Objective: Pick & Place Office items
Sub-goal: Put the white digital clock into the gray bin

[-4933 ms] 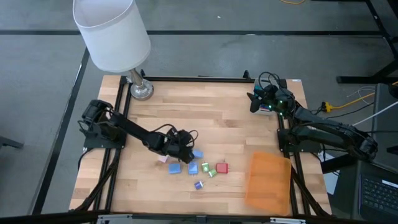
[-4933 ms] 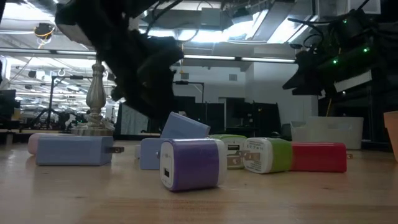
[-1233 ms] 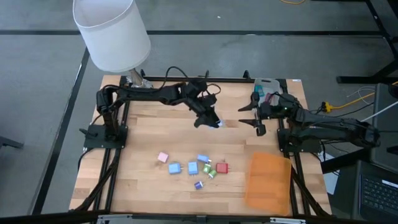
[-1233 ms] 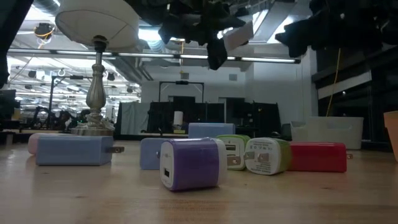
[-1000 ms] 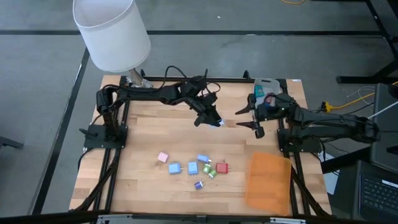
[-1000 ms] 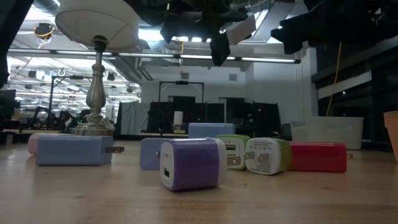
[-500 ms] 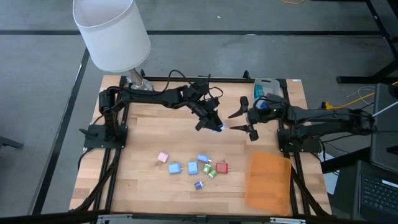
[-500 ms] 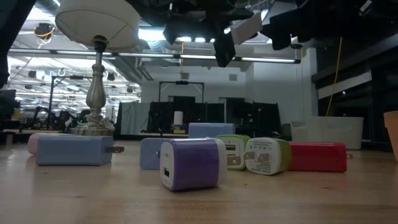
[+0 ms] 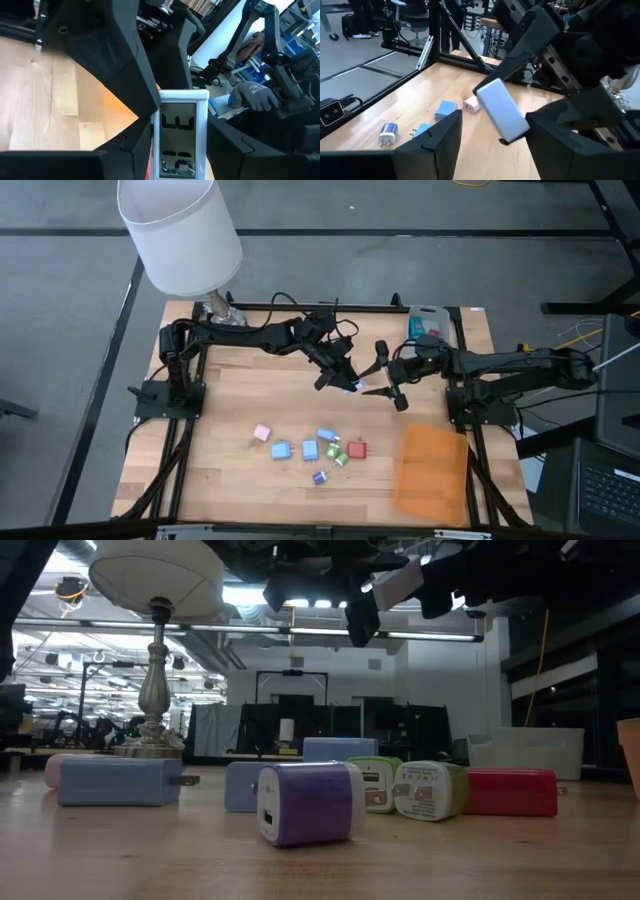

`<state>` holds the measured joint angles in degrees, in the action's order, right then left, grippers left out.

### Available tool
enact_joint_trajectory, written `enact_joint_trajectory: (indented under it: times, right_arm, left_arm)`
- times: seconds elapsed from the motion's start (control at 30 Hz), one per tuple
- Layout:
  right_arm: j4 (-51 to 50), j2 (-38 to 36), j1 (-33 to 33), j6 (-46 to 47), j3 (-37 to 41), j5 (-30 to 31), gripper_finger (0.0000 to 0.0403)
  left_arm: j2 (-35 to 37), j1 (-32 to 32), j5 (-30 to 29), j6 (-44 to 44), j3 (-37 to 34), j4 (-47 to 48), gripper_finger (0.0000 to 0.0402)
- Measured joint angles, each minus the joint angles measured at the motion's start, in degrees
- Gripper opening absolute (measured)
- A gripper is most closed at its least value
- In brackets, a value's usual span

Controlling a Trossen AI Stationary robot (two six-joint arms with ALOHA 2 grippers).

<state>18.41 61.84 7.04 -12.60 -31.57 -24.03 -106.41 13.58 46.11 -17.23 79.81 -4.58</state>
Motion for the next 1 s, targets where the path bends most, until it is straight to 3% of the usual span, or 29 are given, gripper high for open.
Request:
enact_joint_trajectory:
  times: [0.37,0.53,0.8,1.0]
  right_arm:
    - [0.49,0.88,-0.51,-0.30,-0.72,-0.01,0.0204]
    - [0.63,0.90,-0.49,-0.33,-0.72,-0.18,0.0168]
    - [0.19,0.90,-0.56,-2.93,-0.72,-0.30,0.0075]
    - [-0.08,0.90,-0.53,-3.52,-0.72,-0.78,0.0071]
  left_arm:
    - [0.00,-0.04,0.13,0.44,-0.02,0.07,0.0149]
    - [0.00,-0.09,0.11,0.50,-0.02,0.03,0.0149]
    - [0.00,-0.54,1.26,0.22,-0.04,0.42,0.0145]
    - [0.00,-0.72,1.02,1.42,-0.04,1.18,0.0147]
